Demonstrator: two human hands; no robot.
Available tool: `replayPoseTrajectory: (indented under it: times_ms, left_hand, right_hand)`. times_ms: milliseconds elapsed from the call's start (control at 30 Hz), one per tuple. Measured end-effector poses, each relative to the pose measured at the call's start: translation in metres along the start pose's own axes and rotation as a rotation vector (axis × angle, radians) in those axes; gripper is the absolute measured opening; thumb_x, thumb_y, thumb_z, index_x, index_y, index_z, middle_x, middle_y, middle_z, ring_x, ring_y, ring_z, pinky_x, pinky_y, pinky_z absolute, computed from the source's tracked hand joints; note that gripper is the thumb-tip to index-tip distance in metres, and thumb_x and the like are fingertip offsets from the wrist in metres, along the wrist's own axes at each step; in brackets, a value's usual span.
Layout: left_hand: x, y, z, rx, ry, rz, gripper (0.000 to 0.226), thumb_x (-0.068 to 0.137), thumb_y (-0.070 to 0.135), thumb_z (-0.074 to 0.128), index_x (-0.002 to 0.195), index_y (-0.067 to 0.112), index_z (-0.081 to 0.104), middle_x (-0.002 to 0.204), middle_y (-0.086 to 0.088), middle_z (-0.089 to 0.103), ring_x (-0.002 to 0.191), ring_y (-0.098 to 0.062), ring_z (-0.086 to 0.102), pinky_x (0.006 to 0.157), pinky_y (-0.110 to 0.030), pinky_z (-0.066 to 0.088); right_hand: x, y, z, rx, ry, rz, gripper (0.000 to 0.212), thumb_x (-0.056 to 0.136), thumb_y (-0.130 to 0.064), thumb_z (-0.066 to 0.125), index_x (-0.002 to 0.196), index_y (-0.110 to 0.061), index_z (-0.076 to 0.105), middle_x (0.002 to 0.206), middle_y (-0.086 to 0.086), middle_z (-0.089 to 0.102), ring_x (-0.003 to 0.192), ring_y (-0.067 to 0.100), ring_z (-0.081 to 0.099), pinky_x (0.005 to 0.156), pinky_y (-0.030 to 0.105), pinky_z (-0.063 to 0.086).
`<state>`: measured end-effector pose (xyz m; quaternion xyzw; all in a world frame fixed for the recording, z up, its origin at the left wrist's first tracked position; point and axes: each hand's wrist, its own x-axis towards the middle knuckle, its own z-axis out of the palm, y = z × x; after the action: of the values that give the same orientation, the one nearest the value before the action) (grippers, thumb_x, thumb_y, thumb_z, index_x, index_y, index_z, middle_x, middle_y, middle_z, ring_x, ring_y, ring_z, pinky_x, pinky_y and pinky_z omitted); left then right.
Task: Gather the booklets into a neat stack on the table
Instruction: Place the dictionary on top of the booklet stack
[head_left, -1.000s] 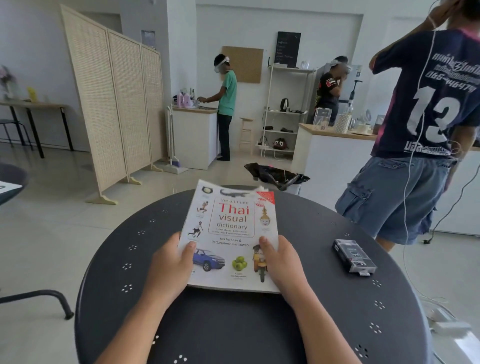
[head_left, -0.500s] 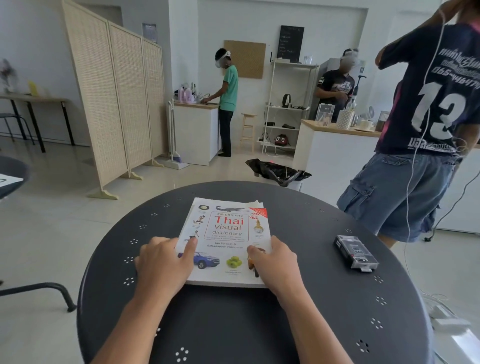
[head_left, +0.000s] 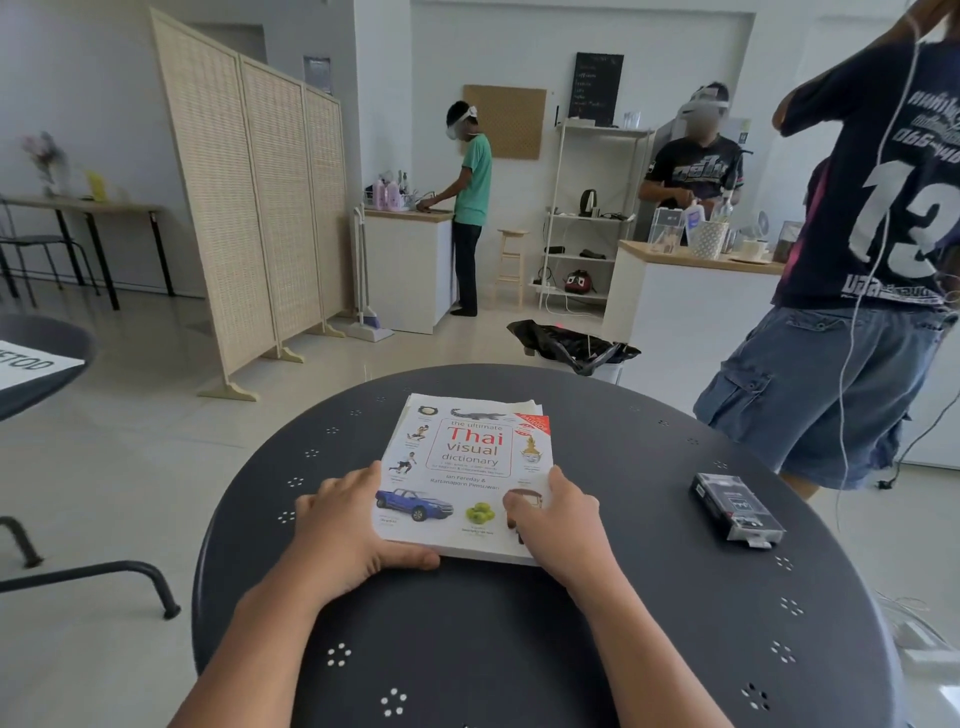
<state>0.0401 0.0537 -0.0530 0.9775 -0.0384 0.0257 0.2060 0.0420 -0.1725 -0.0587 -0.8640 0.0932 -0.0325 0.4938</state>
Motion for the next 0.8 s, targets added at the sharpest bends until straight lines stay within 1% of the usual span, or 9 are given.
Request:
replayPoseTrajectory:
  times_ms: [100,133,200,267,333,433,533,667,800]
  left_hand:
    - [0.007,-0.010,-0.007,-0.003,0.016,-0.037,0.163,0.008,0.106,0.026,0.149,0.024,0.032,0.151,0.007,0.043,0.138,-0.018,0.034,0.105,-0.037,0.022]
    - [0.009,-0.015,-0.007,-0.020,0.021,-0.057,0.166,0.008,0.105,0.029,0.152,0.023,0.028,0.153,0.005,0.040,0.140,-0.019,0.031,0.109,-0.037,0.019]
    - [0.013,-0.022,-0.008,-0.080,0.036,-0.104,0.170,0.007,0.104,0.035,0.156,0.024,0.022,0.157,-0.002,0.035,0.144,-0.025,0.025,0.115,-0.038,0.018]
    - [0.017,-0.028,-0.008,-0.117,0.046,-0.128,0.170,0.007,0.103,0.040,0.157,0.025,0.021,0.161,-0.007,0.027,0.148,-0.029,0.018,0.117,-0.040,0.018]
    - [0.021,-0.034,-0.008,-0.178,0.037,-0.136,0.167,0.011,0.099,0.050,0.157,0.025,0.020,0.161,-0.006,0.030,0.148,-0.028,0.023,0.116,-0.040,0.025]
    - [0.028,-0.042,-0.011,-0.252,0.047,-0.129,0.162,0.015,0.091,0.062,0.156,0.023,0.024,0.155,-0.002,0.043,0.140,-0.022,0.040,0.108,-0.033,0.037]
    - [0.035,-0.046,-0.015,-0.269,0.053,-0.126,0.164,0.012,0.093,0.061,0.156,0.023,0.026,0.151,-0.002,0.047,0.134,-0.020,0.047,0.101,-0.029,0.040]
    - [0.038,-0.047,-0.015,-0.269,0.059,-0.124,0.163,0.013,0.094,0.061,0.155,0.023,0.025,0.148,-0.001,0.049,0.130,-0.021,0.050,0.102,-0.033,0.043]
    - [0.038,-0.047,-0.013,-0.276,0.076,-0.115,0.129,0.044,0.069,0.085,0.152,0.021,0.032,0.143,-0.001,0.054,0.120,-0.019,0.054,0.095,-0.032,0.045]
  right_hand:
    - [0.004,-0.007,0.014,-0.086,-0.003,-0.084,0.038,0.093,-0.032,0.062,0.126,-0.019,0.048,0.134,0.003,0.055,0.099,0.015,0.063,0.059,0.017,0.045]
    - [0.006,-0.010,0.020,-0.116,-0.002,-0.115,0.040,0.093,-0.033,0.063,0.126,-0.017,0.046,0.135,0.002,0.055,0.106,0.017,0.060,0.065,0.019,0.047]
    - [0.011,-0.015,0.029,-0.165,0.002,-0.157,0.046,0.092,-0.038,0.065,0.127,-0.015,0.044,0.138,-0.001,0.052,0.121,0.020,0.054,0.085,0.029,0.051]
    - [0.017,-0.019,0.038,-0.210,0.000,-0.183,0.053,0.092,-0.042,0.064,0.131,-0.013,0.042,0.139,-0.002,0.048,0.130,0.021,0.047,0.096,0.035,0.048]
    - [0.023,-0.024,0.045,-0.248,-0.002,-0.197,0.058,0.093,-0.043,0.062,0.136,-0.011,0.040,0.140,-0.001,0.045,0.134,0.021,0.042,0.100,0.036,0.046]
    - [0.031,-0.028,0.053,-0.285,0.001,-0.215,0.062,0.094,-0.045,0.060,0.140,-0.008,0.038,0.142,0.001,0.043,0.136,0.022,0.040,0.102,0.037,0.045]
    - [0.037,-0.031,0.060,-0.321,-0.003,-0.226,0.064,0.096,-0.046,0.057,0.142,-0.006,0.036,0.144,0.003,0.041,0.137,0.023,0.037,0.103,0.036,0.042]
    - [0.042,-0.031,0.065,-0.349,-0.003,-0.236,0.070,0.097,-0.047,0.053,0.147,-0.003,0.033,0.150,0.006,0.037,0.141,0.024,0.032,0.109,0.038,0.040]
    - [0.043,-0.028,0.065,-0.382,-0.012,-0.255,0.077,0.098,-0.050,0.050,0.152,-0.001,0.026,0.157,0.008,0.031,0.146,0.026,0.028,0.113,0.039,0.038]
